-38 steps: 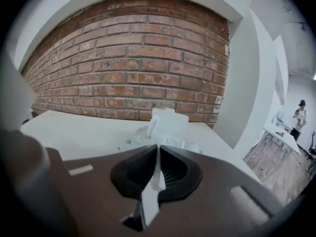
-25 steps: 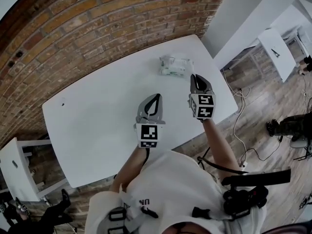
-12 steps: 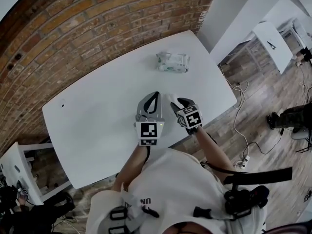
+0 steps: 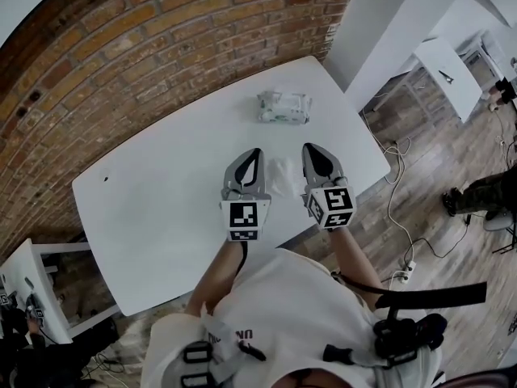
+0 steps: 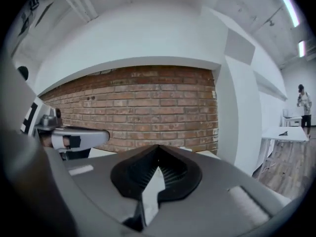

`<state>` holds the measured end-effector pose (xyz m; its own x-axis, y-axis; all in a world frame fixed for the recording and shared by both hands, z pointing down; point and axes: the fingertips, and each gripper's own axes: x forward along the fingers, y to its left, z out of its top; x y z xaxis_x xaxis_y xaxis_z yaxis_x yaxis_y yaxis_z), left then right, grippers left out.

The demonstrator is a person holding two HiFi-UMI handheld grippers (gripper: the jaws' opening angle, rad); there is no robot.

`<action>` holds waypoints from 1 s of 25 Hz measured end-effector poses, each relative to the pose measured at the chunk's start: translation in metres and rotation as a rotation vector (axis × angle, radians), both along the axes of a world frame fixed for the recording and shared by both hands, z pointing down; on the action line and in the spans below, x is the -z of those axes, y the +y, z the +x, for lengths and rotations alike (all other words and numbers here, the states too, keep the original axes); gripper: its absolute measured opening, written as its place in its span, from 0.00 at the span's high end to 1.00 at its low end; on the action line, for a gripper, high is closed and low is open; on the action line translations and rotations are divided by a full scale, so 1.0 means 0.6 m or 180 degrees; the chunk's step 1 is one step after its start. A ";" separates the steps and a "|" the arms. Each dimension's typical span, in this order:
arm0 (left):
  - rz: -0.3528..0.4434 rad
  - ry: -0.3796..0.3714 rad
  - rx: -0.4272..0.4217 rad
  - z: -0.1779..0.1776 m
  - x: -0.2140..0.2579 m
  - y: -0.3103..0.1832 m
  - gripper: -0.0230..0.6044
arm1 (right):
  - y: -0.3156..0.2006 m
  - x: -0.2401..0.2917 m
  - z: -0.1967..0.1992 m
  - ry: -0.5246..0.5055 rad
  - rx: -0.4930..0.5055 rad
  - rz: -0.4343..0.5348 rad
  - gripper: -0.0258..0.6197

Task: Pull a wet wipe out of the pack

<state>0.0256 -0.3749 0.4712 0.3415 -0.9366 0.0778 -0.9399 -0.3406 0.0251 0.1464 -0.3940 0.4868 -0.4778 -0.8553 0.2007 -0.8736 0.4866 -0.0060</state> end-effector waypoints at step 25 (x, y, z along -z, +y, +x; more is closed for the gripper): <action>0.0020 -0.0056 -0.0078 0.032 0.002 0.026 0.96 | 0.037 0.011 0.011 -0.0106 -0.0115 0.0140 0.95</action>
<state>0.0450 -0.3592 0.4701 0.3630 -0.9285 0.0782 -0.9315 -0.3637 0.0063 0.1528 -0.3720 0.4802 -0.4521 -0.8797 0.1472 -0.8903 0.4551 -0.0147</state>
